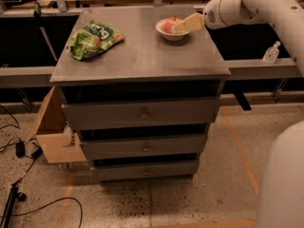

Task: Pick apple from paper bowl and place on counter

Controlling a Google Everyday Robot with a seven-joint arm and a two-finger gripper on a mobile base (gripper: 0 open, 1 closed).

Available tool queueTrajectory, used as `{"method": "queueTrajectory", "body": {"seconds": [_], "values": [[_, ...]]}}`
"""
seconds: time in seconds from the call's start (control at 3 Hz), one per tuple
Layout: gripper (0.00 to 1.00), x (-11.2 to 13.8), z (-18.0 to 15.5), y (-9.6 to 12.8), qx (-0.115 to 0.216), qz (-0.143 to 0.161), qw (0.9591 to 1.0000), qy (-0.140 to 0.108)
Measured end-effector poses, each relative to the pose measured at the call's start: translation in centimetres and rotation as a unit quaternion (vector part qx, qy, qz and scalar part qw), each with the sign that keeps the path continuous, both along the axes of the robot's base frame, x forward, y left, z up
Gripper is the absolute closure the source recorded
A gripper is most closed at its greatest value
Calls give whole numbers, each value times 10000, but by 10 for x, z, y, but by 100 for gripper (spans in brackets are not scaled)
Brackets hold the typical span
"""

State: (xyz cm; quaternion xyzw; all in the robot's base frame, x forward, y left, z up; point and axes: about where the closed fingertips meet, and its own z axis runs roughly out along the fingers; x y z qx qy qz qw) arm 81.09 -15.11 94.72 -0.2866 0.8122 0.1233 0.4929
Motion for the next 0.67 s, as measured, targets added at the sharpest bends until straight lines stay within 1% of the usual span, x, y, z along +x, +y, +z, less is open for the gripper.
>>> {"method": "queueTrajectory", "body": {"seconds": [0.33, 0.67], "values": [[0, 21, -5, 9, 563, -424, 9975, 26], [0, 44, -11, 20, 670, -570, 9960, -125]]}}
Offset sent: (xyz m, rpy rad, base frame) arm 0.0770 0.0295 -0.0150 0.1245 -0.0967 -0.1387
